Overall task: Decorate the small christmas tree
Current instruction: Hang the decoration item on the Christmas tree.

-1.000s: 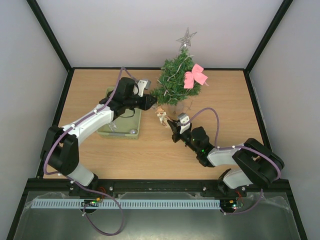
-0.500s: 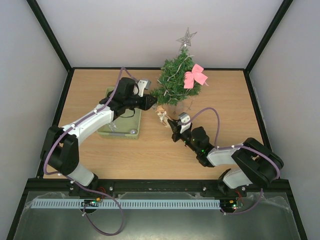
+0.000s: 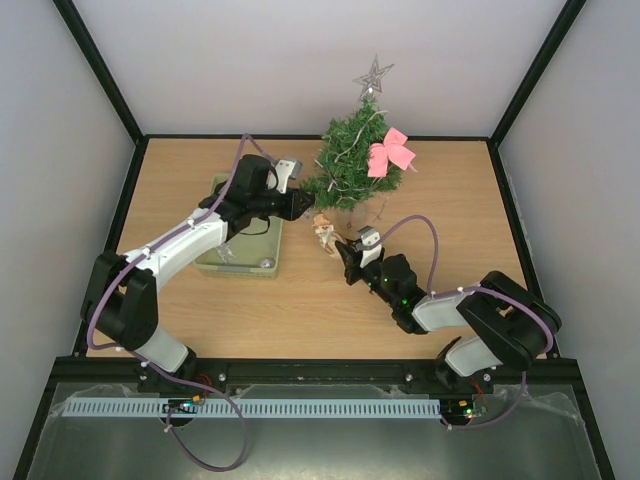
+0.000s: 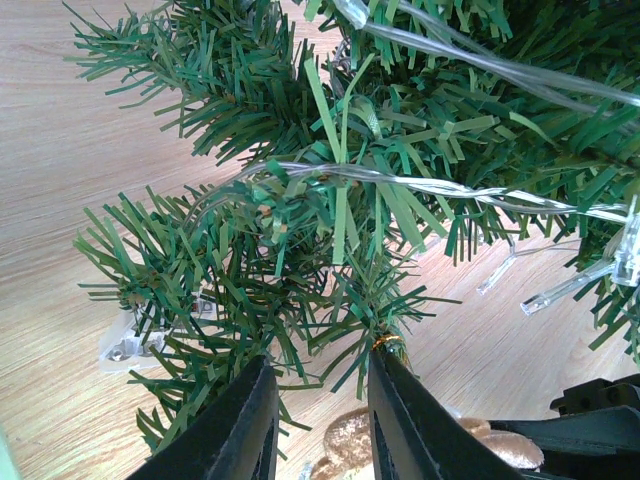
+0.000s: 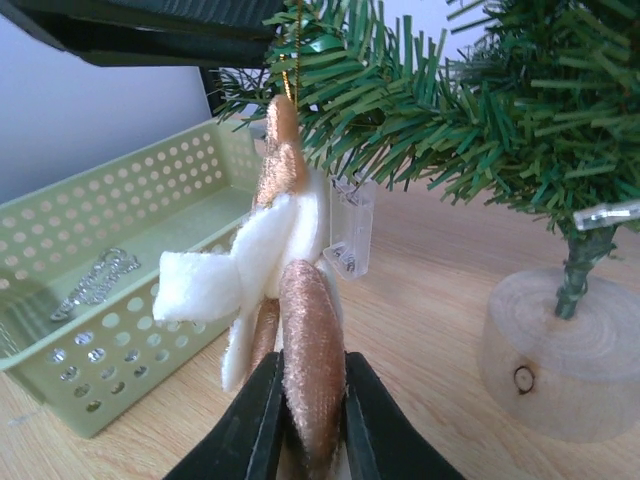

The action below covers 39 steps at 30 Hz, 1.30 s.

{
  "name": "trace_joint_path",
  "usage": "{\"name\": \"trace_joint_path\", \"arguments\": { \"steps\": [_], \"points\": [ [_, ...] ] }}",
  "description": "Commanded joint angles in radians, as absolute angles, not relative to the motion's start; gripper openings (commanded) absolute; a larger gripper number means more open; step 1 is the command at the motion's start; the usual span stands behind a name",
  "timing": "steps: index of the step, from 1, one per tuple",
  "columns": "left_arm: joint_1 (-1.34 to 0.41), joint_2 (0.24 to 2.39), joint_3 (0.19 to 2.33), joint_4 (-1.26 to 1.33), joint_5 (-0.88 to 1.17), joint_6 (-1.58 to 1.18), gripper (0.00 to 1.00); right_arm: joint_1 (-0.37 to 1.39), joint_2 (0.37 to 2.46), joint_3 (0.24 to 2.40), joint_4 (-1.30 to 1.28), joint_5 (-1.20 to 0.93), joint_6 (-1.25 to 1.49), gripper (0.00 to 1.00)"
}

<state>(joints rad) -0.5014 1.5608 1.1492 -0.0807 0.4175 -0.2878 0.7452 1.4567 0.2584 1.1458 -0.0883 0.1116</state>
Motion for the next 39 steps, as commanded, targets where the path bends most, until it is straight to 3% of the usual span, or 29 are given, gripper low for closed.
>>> {"name": "trace_joint_path", "arguments": {
  "steps": [1, 6, 14, 21, 31, 39],
  "points": [
    [-0.508, 1.558, 1.183, -0.073, 0.414, -0.277, 0.27, 0.740, 1.456, 0.246, 1.201, -0.068, 0.115, 0.18],
    [-0.510, 1.559, 1.181, -0.073, 0.412, -0.278, 0.28, 0.740, 1.440, 0.233, 1.194, -0.085, 0.118, 0.33],
    [-0.514, 1.557, 1.181, -0.077, 0.410, -0.275, 0.28, 0.740, 1.334, 0.228, 1.106, -0.097, 0.113, 0.42],
    [-0.515, 1.540, 1.170, -0.087, 0.402, -0.280, 0.29, 0.740, 1.229, 0.225, 0.987, -0.094, 0.124, 0.58],
    [-0.515, 1.507, 1.150, -0.097, 0.393, -0.294, 0.35, 0.741, 1.047, 0.227, 0.836, -0.095, 0.131, 0.73],
    [-0.515, 1.470, 1.126, -0.108, 0.379, -0.302, 0.42, 0.741, 0.934, 0.254, 0.708, -0.090, 0.142, 0.80]
  ]
}}
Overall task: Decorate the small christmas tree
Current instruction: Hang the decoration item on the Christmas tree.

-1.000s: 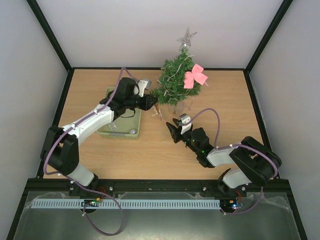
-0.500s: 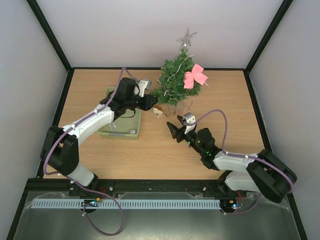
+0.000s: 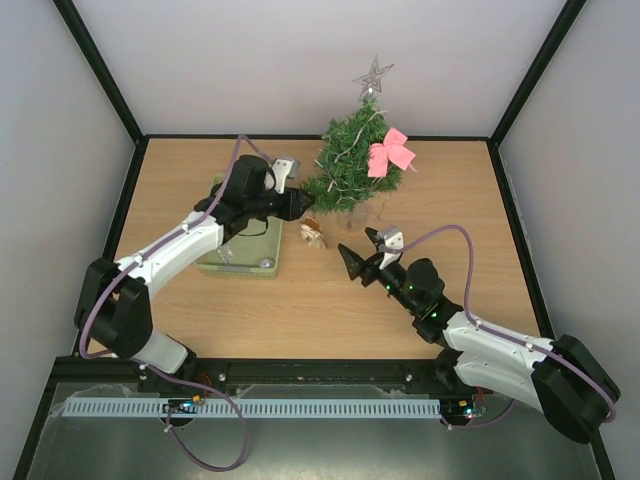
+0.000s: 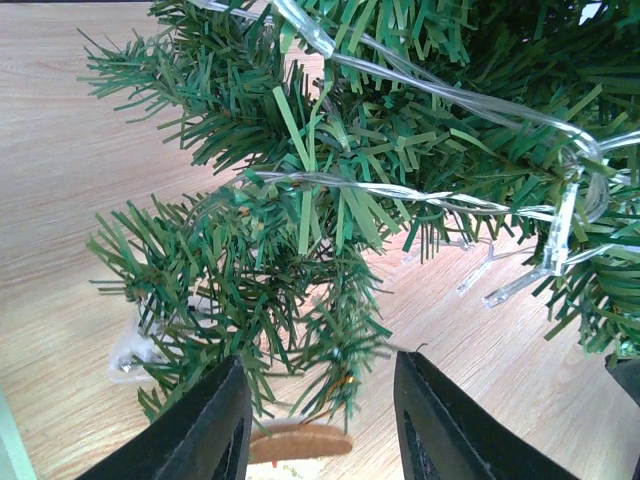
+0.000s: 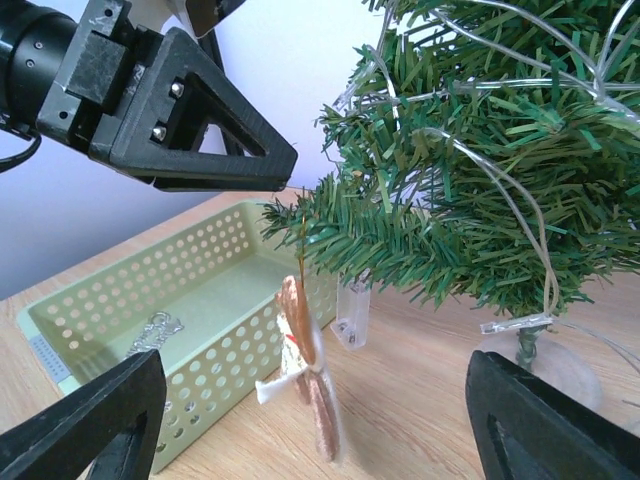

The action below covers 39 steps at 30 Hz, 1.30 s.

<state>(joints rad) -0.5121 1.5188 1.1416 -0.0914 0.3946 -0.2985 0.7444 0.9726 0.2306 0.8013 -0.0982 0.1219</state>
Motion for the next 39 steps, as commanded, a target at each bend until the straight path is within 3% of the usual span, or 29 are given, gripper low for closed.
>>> {"name": "trace_joint_path", "arguments": {
  "steps": [1, 3, 6, 14, 20, 24, 33, 39],
  "points": [
    [-0.515, 1.463, 1.126, -0.112, 0.371, -0.303, 0.44, 0.741, 0.928, 0.260, 0.690, -0.086, 0.145, 0.81],
    [-0.515, 1.445, 1.126, -0.128, 0.344, -0.303, 0.47, 0.741, 0.912, 0.278, 0.649, -0.070, 0.159, 0.85],
    [-0.514, 1.412, 1.131, -0.172, 0.280, -0.294, 0.53, 0.740, 0.879, 0.317, 0.565, -0.051, 0.179, 0.99],
    [-0.412, 1.303, 1.091, -0.383, 0.068, -0.239, 0.65, 0.739, 0.759, 0.439, 0.297, 0.018, 0.289, 0.98],
    [-0.277, 1.318, 1.028, -0.525, -0.061, -0.134, 0.61, 0.741, 0.665, 0.469, 0.220, 0.009, 0.354, 0.98],
    [-0.208, 1.392, 0.990, -0.546, -0.038, -0.084, 0.57, 0.741, 0.622, 0.486, 0.185, -0.001, 0.405, 0.98],
    [-0.206, 1.597, 1.030, -0.553, 0.028, -0.094, 0.53, 0.740, 0.598, 0.503, 0.138, -0.016, 0.417, 0.98],
    [-0.241, 1.615, 1.012, -0.524, 0.140, -0.108, 0.53, 0.740, 0.599, 0.502, 0.133, -0.017, 0.416, 0.98]
  ]
}}
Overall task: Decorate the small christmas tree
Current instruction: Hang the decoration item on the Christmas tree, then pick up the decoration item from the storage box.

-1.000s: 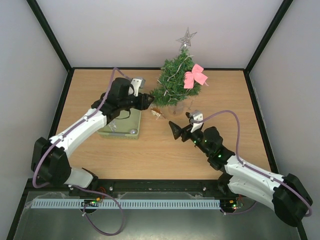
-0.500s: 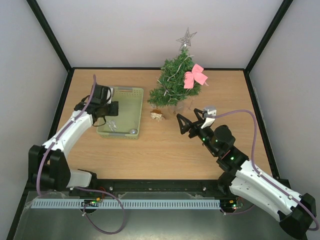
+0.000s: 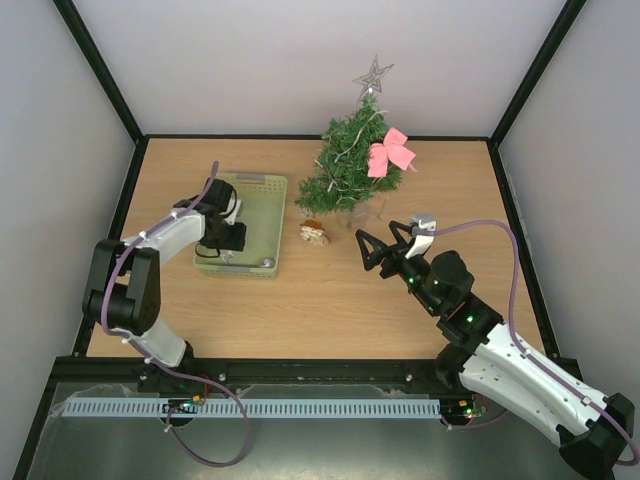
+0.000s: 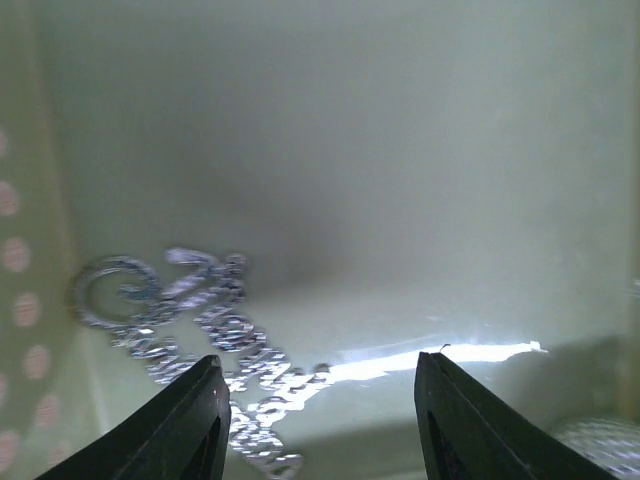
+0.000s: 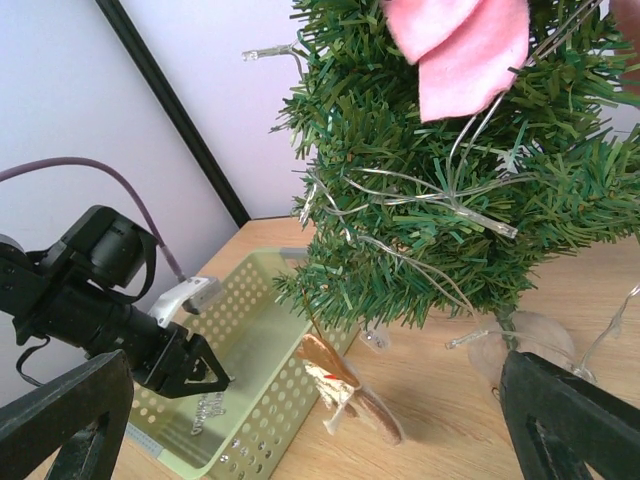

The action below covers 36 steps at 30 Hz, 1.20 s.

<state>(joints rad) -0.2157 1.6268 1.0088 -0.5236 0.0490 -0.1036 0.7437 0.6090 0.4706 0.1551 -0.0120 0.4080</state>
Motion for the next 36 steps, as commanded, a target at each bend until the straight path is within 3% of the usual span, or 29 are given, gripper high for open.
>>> {"name": "trace_joint_path", "arguments": {
  "steps": [1, 11, 23, 31, 36],
  "points": [
    [-0.242, 1.609, 1.007, -0.520, 0.165, -0.113, 0.53, 0.740, 0.600, 0.505, 0.130, -0.017, 0.416, 0.98],
    [-0.254, 1.495, 0.951, -0.505, 0.381, -0.132, 0.64, 0.741, 0.604, 0.506, 0.116, 0.000, 0.409, 0.98],
    [-0.275, 1.501, 0.859, -0.420, 0.442, -0.170, 0.65, 0.741, 0.637, 0.506, 0.118, 0.010, 0.439, 0.98],
    [-0.279, 1.404, 0.979, -0.422, 0.336, -0.225, 0.67, 0.740, 0.600, 0.495, 0.087, 0.043, 0.447, 0.98],
    [-0.276, 1.393, 1.077, -0.280, 0.471, -0.272, 0.65, 0.740, 0.603, 0.477, 0.071, 0.088, 0.465, 0.98]
  ]
}}
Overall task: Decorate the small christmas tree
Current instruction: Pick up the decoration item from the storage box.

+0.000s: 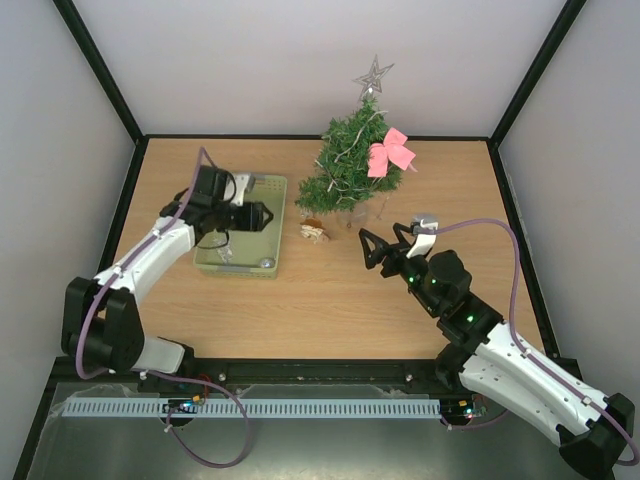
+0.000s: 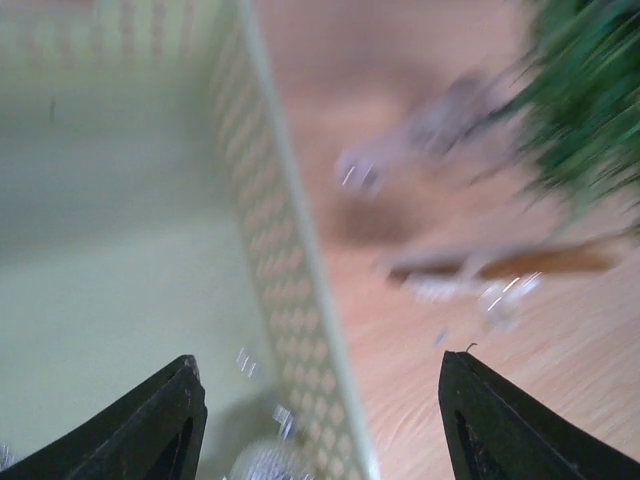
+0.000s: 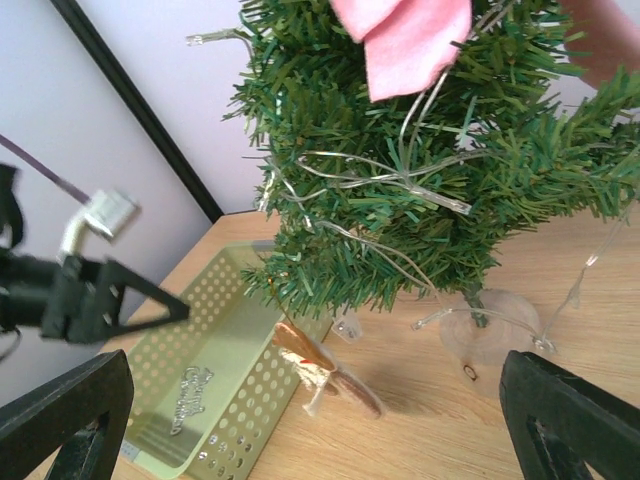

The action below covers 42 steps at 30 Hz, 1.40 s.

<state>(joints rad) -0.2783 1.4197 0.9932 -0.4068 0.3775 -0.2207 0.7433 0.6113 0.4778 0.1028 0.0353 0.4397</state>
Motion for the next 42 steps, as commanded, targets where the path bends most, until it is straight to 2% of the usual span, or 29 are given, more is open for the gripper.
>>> {"name": "trace_joint_path", "arguments": {
  "steps": [1, 8, 15, 18, 31, 38, 42],
  "points": [
    [-0.276, 1.398, 1.087, -0.242, 0.507, -0.282, 0.65, 0.741, 0.603, 0.477, 0.060, 0.107, 0.472, 0.98],
    [-0.278, 1.485, 1.156, -0.123, 0.597, -0.320, 0.59, 0.741, 0.578, 0.479, 0.021, 0.174, 0.494, 0.98],
    [-0.298, 1.573, 1.160, -0.035, 0.675, -0.358, 0.56, 0.741, 0.561, 0.479, 0.042, 0.116, 0.486, 0.98],
    [-0.303, 1.602, 1.163, -0.007, 0.707, -0.365, 0.52, 0.740, 0.564, 0.480, 0.044, 0.109, 0.484, 0.98],
    [-0.339, 1.649, 1.144, -0.011, 0.758, -0.366, 0.50, 0.740, 0.559, 0.482, 0.043, 0.115, 0.474, 0.98],
    [-0.369, 1.619, 1.102, 0.032, 0.763, -0.399, 0.23, 0.740, 0.560, 0.480, 0.041, 0.119, 0.472, 0.98],
    [-0.383, 1.600, 1.086, 0.032, 0.747, -0.415, 0.14, 0.740, 0.557, 0.480, 0.043, 0.119, 0.474, 0.98]
  ]
}}
